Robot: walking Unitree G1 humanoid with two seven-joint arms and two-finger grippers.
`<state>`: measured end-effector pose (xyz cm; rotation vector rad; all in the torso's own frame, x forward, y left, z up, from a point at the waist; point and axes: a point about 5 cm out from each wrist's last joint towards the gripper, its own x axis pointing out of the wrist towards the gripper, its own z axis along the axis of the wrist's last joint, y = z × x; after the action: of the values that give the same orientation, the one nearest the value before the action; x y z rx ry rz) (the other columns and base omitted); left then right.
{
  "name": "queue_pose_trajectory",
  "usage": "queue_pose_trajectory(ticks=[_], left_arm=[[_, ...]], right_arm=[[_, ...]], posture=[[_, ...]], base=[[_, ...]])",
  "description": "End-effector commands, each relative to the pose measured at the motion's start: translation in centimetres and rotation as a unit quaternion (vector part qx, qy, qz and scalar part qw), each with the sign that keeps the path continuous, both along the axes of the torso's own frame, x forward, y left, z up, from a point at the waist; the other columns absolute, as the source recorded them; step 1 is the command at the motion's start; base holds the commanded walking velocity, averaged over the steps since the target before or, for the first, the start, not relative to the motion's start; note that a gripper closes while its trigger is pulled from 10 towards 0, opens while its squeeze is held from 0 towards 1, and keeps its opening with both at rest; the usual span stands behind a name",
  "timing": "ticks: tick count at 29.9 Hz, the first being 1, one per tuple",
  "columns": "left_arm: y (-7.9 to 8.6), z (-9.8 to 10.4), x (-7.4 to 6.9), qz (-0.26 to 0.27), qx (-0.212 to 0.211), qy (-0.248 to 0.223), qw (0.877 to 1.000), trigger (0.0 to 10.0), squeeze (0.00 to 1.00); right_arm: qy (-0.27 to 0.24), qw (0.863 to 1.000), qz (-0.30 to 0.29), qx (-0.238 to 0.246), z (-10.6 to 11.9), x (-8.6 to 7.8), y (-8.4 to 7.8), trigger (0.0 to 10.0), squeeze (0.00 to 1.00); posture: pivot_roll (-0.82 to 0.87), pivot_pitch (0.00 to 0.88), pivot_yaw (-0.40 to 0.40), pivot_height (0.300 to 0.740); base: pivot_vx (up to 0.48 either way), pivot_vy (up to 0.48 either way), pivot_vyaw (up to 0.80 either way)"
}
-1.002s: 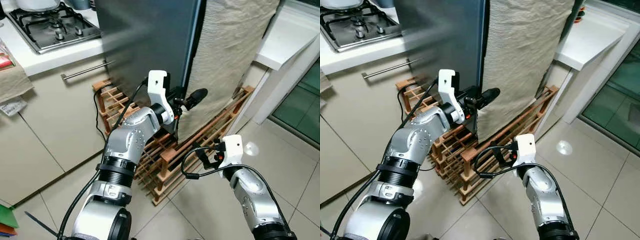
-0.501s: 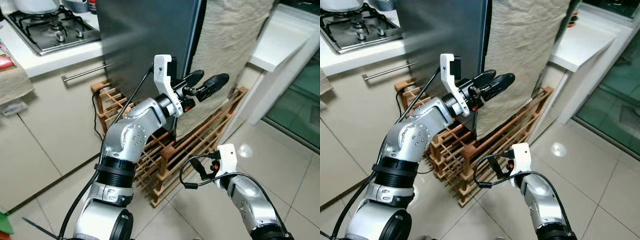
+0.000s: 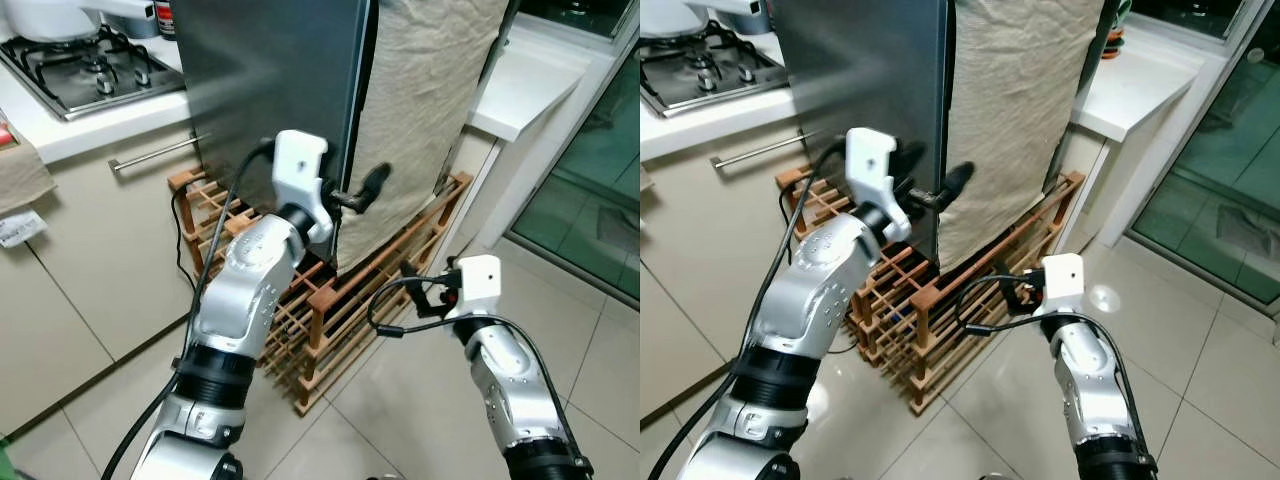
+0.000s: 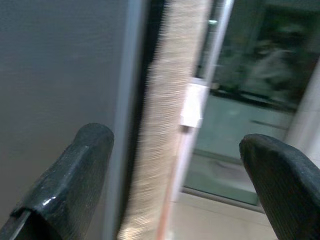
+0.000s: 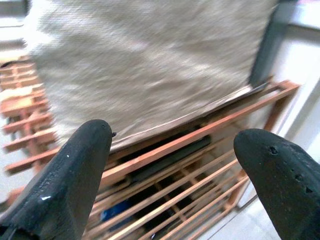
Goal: Restocking fridge
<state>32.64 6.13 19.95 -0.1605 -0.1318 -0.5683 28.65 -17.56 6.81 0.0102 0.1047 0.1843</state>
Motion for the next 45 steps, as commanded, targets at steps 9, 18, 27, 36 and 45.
queue_pose_trajectory(ticks=[9, 18, 27, 36, 45], left_arm=[[3.2, -2.7, 1.4, 0.155, 0.014, 0.032, 0.987, 10.0, 0.00], [2.9, -6.1, 1.1, 0.139, 0.036, 0.094, 0.985, 10.0, 0.00], [3.5, -4.6, 1.5, 0.169, 0.026, 0.058, 0.984, 10.0, 0.00], [2.6, -1.1, 2.1, 0.140, 0.006, 0.012, 0.990, 10.0, 0.00], [0.4, 0.2, 3.7, 0.101, -0.014, 0.022, 0.995, 10.0, 0.00]], right_arm=[[-0.061, 0.988, -0.141, -0.022, 1.4, -0.6, -3.8, 10.0, 0.00], [-0.053, 0.982, -0.180, -0.026, 0.9, -1.1, -4.6, 10.0, 0.00], [-0.053, 0.985, -0.163, -0.034, 1.1, -0.6, -4.0, 10.0, 0.00], [-0.056, 0.987, -0.149, -0.030, 1.3, -0.5, -3.5, 10.0, 0.00], [-0.054, 0.991, -0.122, -0.022, 1.3, -0.3, -2.7, 10.0, 0.00]], posture=[[-0.05, 0.000, -0.026, 0.735], [-0.07, 0.000, -0.009, 0.735], [-0.07, 0.000, -0.010, 0.735], [-0.08, 0.000, -0.016, 0.735], [-0.08, 0.000, -0.019, 0.735]], base=[[0.000, 0.000, 0.00], [0.000, 0.000, -0.12], [0.000, 0.000, -0.69], [0.000, 0.000, -0.07], [0.000, 0.000, 0.00]])
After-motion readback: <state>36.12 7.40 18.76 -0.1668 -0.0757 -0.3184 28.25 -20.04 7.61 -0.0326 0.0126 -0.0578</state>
